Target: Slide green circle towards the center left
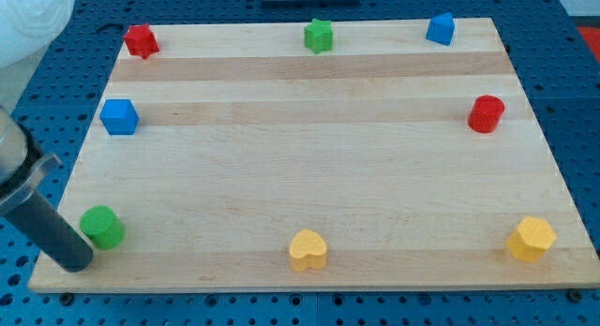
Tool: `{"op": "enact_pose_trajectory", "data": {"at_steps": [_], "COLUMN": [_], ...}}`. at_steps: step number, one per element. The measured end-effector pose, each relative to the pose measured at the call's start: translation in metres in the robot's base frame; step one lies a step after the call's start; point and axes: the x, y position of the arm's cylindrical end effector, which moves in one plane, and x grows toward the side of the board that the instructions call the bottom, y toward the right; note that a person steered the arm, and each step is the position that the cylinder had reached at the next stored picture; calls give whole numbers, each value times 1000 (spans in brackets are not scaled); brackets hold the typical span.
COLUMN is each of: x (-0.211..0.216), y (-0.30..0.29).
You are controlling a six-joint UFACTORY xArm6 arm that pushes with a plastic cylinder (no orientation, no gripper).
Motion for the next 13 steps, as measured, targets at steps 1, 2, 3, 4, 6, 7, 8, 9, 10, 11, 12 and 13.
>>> {"op": "enact_pose_trajectory", "data": {"at_steps": [1, 2, 3, 4, 6, 7, 8, 9, 10, 11, 12, 13], "x": [-1, -1, -14, -20, -31, -32, -34, -41, -50, -57, -57, -58], "y": [-2, 8, 10, 10, 10, 10, 10, 10, 10, 15, 48, 61]}}
